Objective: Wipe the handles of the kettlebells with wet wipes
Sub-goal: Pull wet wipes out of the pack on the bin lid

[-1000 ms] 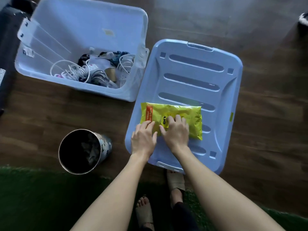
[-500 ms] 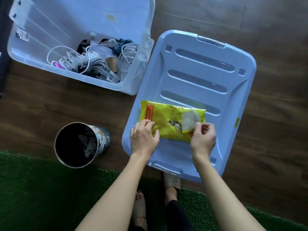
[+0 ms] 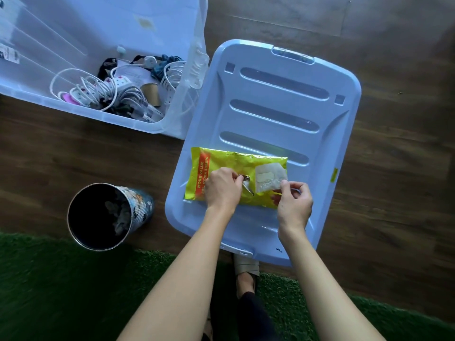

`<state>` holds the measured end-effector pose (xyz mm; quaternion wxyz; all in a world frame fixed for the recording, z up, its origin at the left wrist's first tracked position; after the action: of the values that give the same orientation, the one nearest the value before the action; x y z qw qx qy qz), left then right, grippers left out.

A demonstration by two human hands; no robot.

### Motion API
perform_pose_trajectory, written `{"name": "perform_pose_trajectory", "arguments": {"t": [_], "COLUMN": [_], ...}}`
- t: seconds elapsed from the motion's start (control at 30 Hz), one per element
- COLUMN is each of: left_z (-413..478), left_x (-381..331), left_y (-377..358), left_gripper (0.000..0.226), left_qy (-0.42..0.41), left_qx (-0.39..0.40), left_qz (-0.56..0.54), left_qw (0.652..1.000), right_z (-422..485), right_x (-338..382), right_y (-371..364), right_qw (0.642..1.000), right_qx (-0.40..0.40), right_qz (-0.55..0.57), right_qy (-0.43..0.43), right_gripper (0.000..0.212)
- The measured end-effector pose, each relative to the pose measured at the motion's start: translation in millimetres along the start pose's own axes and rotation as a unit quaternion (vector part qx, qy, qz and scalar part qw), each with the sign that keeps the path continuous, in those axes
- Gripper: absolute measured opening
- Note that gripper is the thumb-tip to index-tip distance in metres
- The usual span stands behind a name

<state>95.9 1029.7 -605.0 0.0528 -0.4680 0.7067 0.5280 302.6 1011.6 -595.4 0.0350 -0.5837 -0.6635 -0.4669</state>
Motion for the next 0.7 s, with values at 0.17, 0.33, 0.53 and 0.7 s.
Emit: {"name": "perform_pose_trajectory", "arguments": {"t": [0.17, 0.33, 0.53, 0.7], "left_z": [-4.2, -22.8, -33.5, -32.7], "left_x": [4.4, 11.1, 6.9, 1.1], "left_y": [12.0, 15.1, 47.8, 54.4], "left_gripper": [0.019, 0.019, 0.019, 0.018], "left_qy": [-0.032, -0.018, -0.032, -0.032], "left_qx": [-0.029, -0.008, -0.076, -0.039], "left_qz": [-0.099, -0.317, -0.329, -0.354], "left_qw": [0.994, 0.948, 0.941, 0.934], "right_z": [3.4, 6.5, 4.4, -1.9], "right_x": [2.3, 1.7, 3.0, 12.1], "right_y": [7.3, 8.8, 7.2, 7.3], "right_qw": [1.000, 1.000, 0.999, 0.995], "right_qx": [0.001, 0.011, 0.017, 0.021], "right_qz": [-0.014, -0.019, -0.020, -0.045], "right_qy": [0.011, 0.015, 0.036, 0.092], "right_gripper": [0.017, 0.016, 0.017, 0.017]}}
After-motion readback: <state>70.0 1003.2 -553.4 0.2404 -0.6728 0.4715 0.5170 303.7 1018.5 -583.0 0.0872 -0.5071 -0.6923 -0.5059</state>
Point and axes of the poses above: each hand's wrist, its own z-axis towards the middle knuckle, its own y-axis out of the back of the hand, x = y × z, the point moved 7 cm from there along z, towards the middle knuckle, and after that the axes turned 15 degrees about -z, right-handed, at the moved point
